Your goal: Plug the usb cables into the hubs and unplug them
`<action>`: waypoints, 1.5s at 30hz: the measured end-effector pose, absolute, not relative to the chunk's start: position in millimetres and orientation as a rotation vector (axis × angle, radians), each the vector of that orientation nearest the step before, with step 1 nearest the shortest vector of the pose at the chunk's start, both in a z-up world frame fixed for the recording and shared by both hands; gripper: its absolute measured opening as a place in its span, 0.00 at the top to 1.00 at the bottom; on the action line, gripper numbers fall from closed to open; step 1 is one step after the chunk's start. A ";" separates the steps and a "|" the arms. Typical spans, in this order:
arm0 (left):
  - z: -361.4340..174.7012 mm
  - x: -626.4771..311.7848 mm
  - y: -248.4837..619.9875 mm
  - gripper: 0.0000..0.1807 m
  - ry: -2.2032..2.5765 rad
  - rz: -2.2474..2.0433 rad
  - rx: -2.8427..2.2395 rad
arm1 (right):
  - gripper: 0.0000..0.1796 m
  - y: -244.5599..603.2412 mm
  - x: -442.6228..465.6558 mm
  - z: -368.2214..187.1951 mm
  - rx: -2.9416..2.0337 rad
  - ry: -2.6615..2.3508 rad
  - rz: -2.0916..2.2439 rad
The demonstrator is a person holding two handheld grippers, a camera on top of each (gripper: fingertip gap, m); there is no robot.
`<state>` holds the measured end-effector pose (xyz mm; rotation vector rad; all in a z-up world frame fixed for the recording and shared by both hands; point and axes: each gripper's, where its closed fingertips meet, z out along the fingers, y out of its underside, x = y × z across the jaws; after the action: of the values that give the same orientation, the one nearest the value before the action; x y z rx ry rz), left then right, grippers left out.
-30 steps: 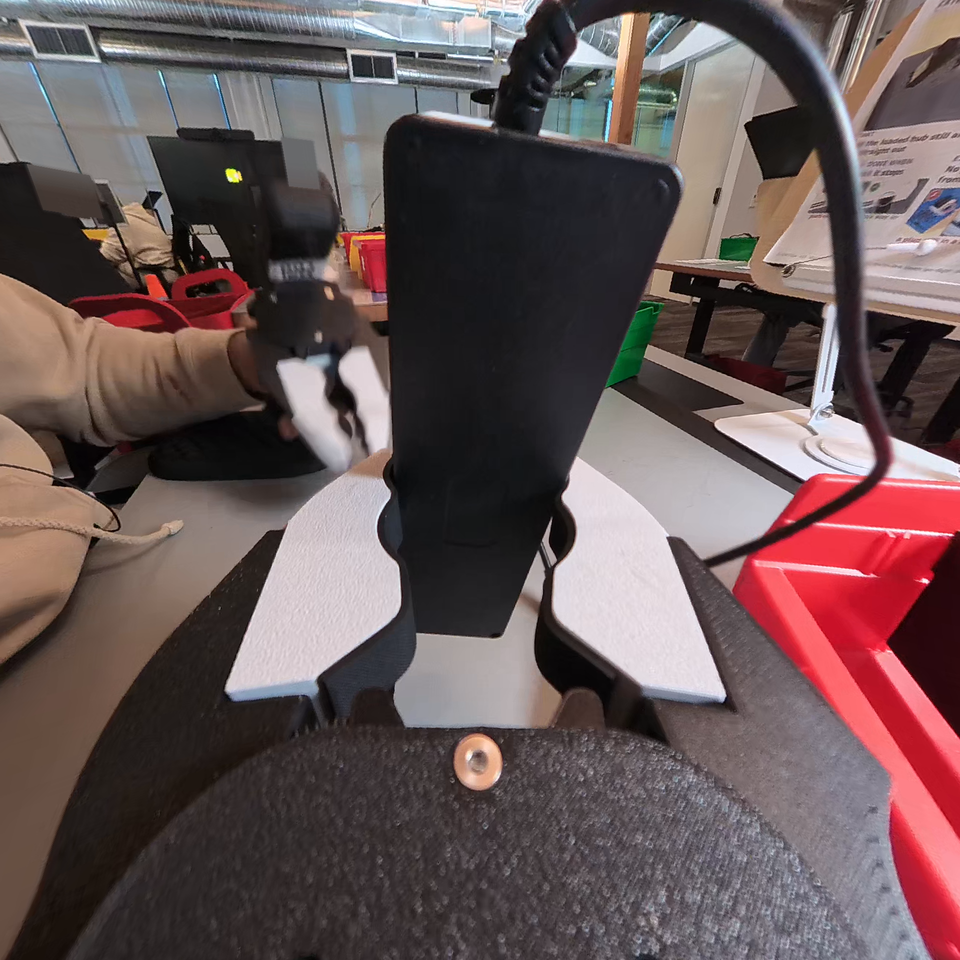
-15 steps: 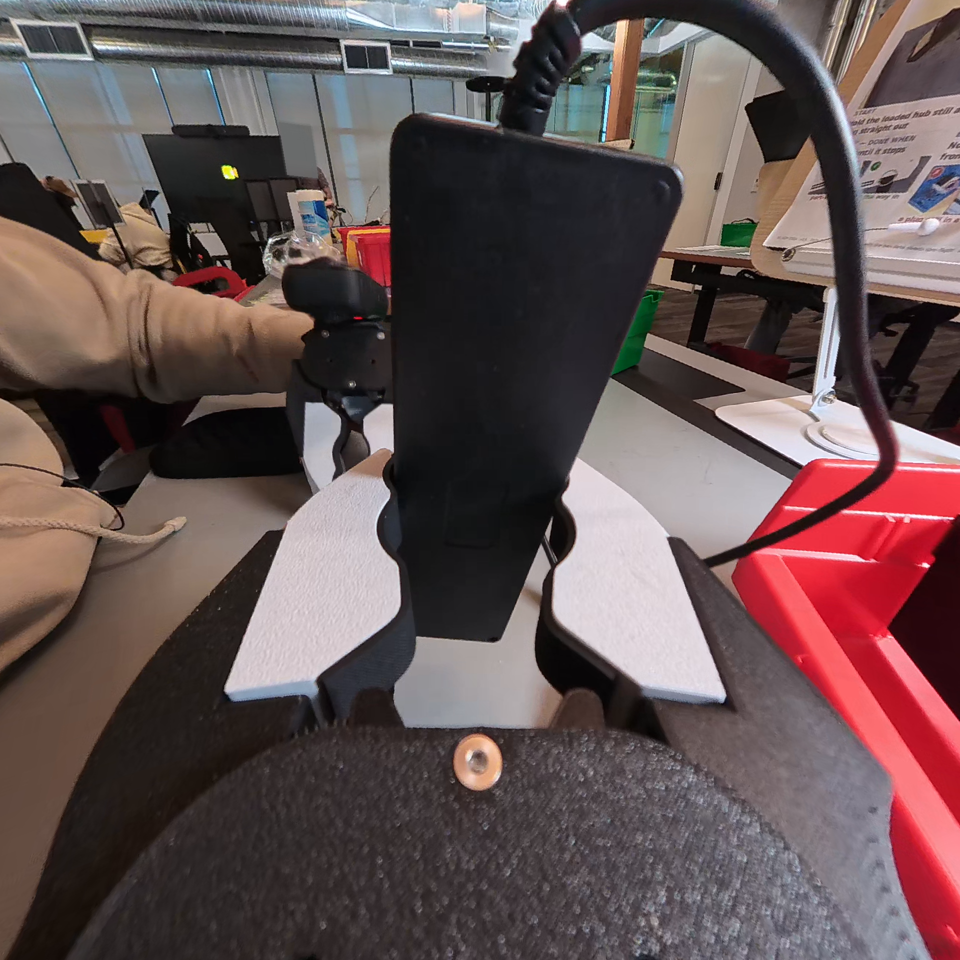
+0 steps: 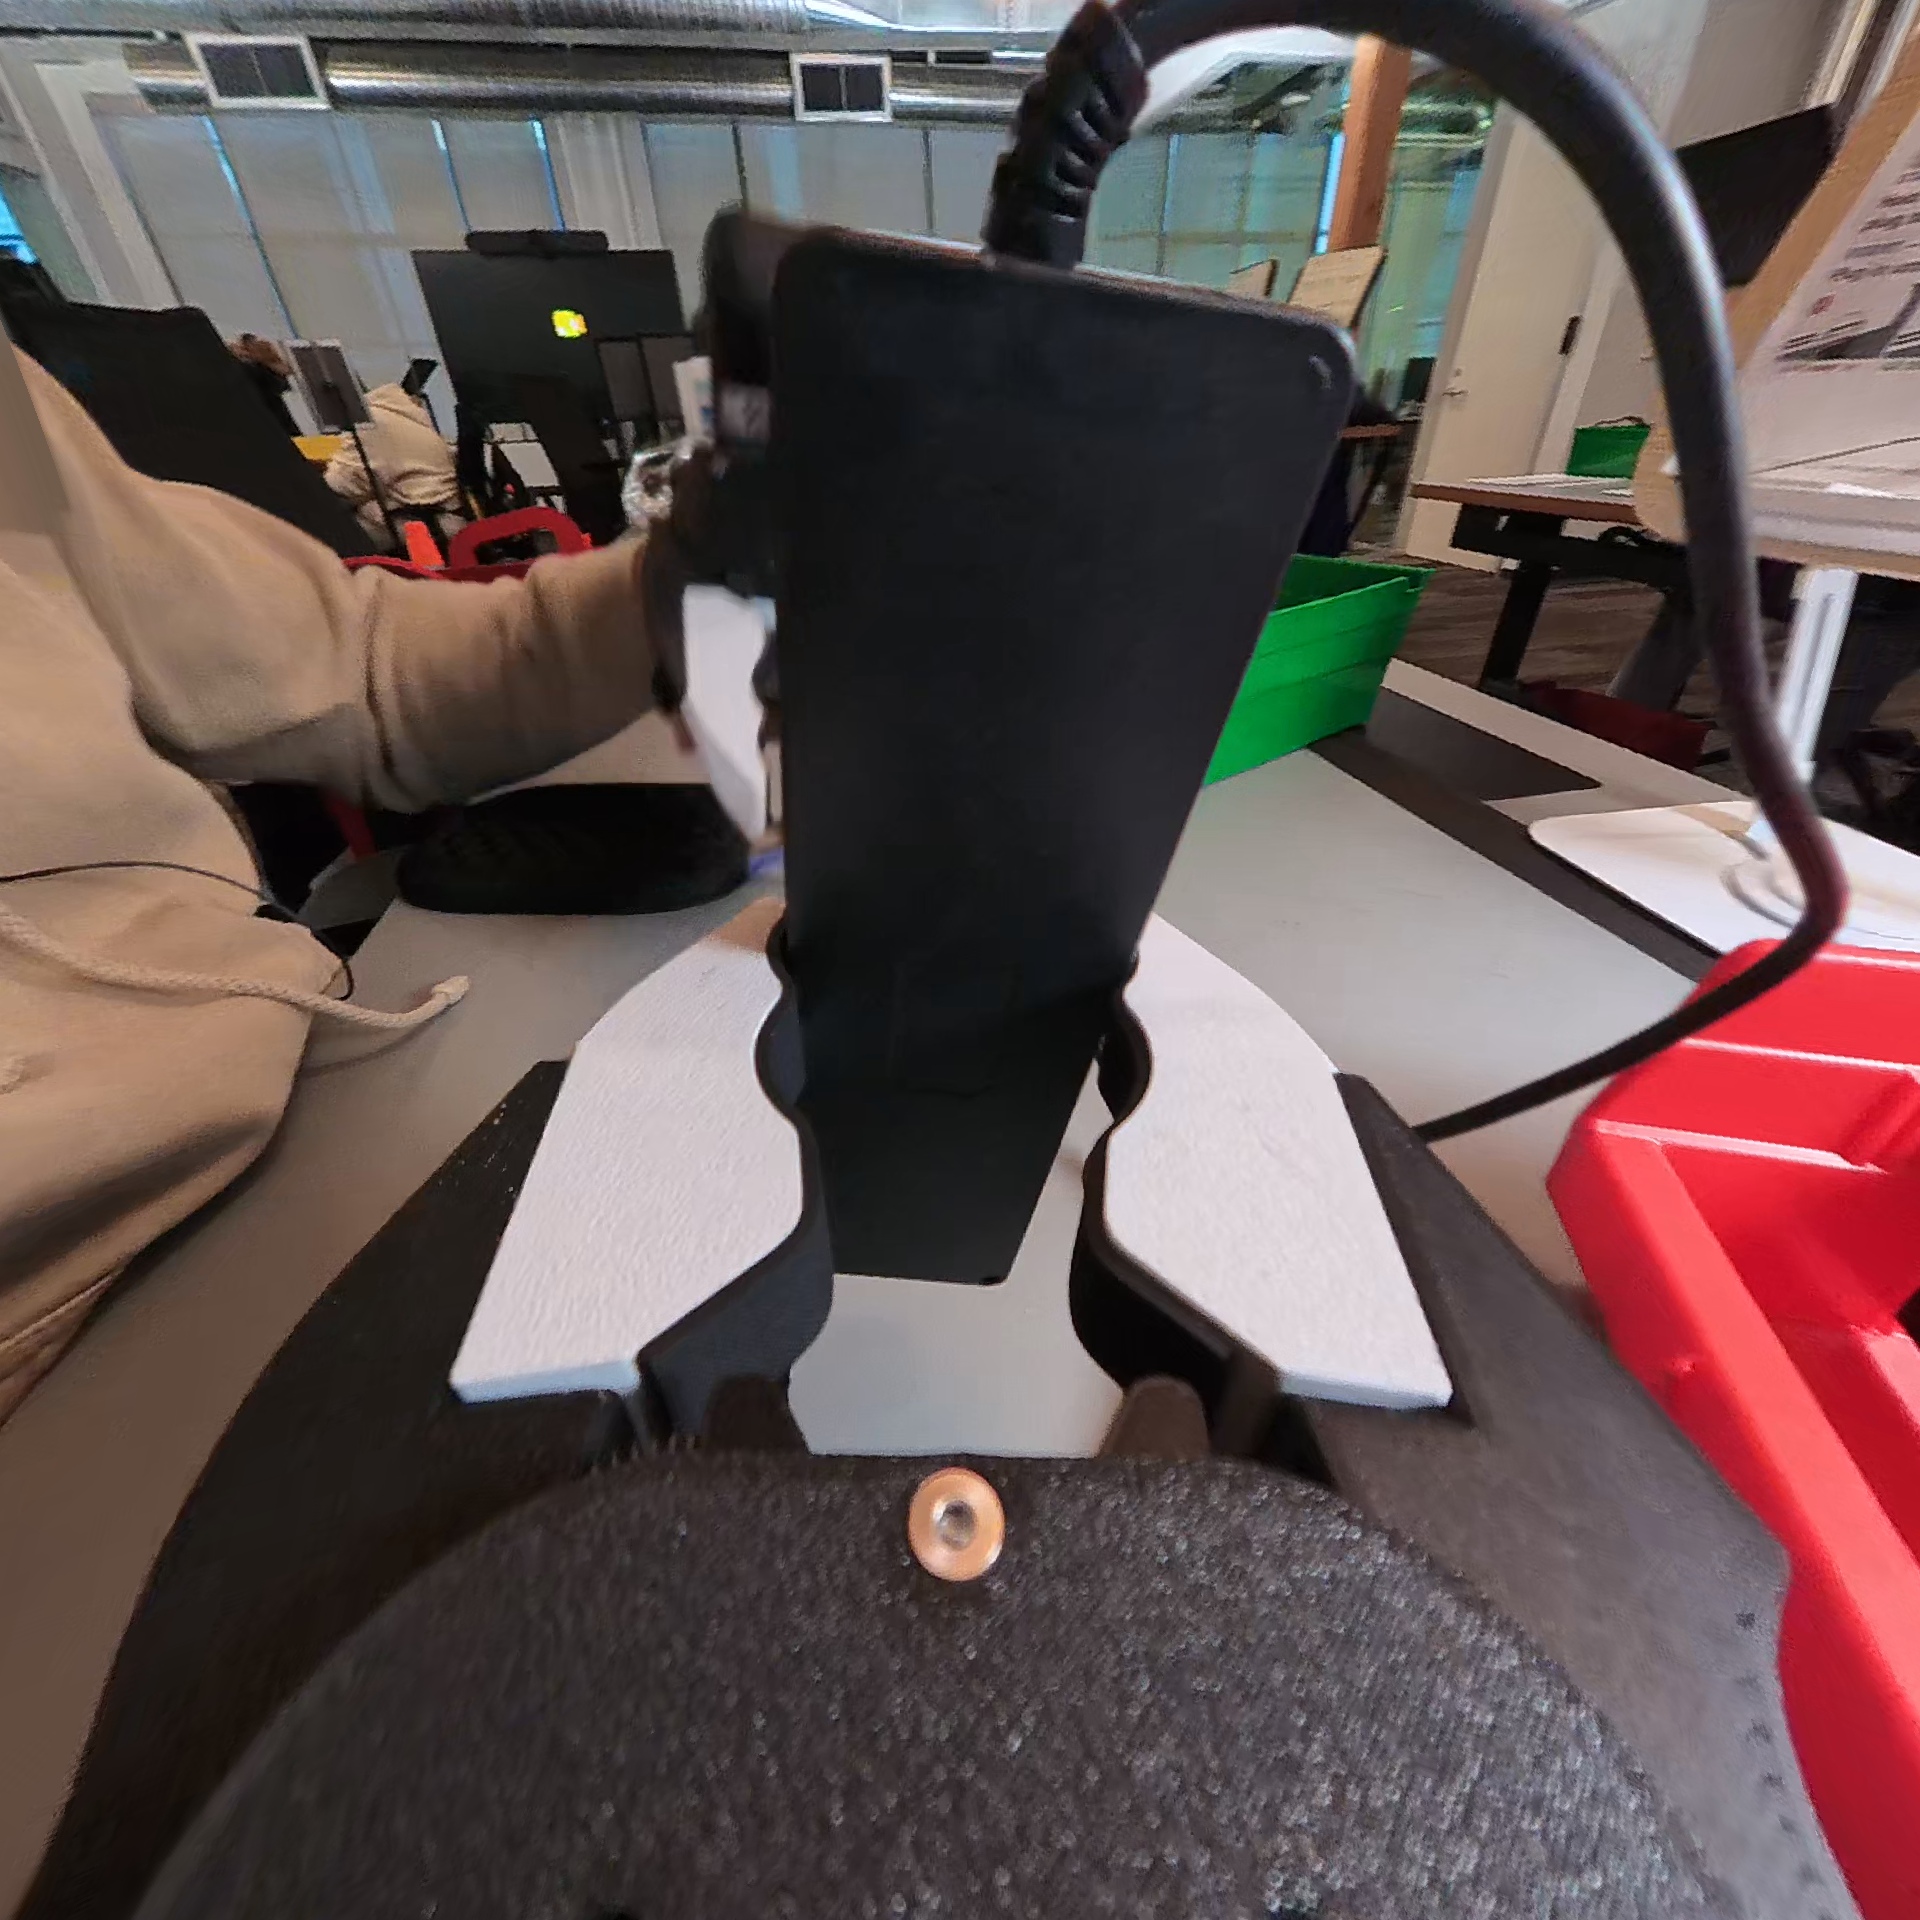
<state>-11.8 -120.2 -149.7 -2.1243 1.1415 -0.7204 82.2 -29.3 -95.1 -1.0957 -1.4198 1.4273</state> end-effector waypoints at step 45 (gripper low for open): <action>-119.1 56.8 -93.8 0.96 1.262 -0.916 -2.310 | 0.70 -73.9 65.2 -131.5 -1.118 -1.765 1.207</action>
<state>56.8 -93.8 -119.1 -2.3097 1.2617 -0.9158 65.2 -73.9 -131.5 -1.1175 -1.7646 1.2069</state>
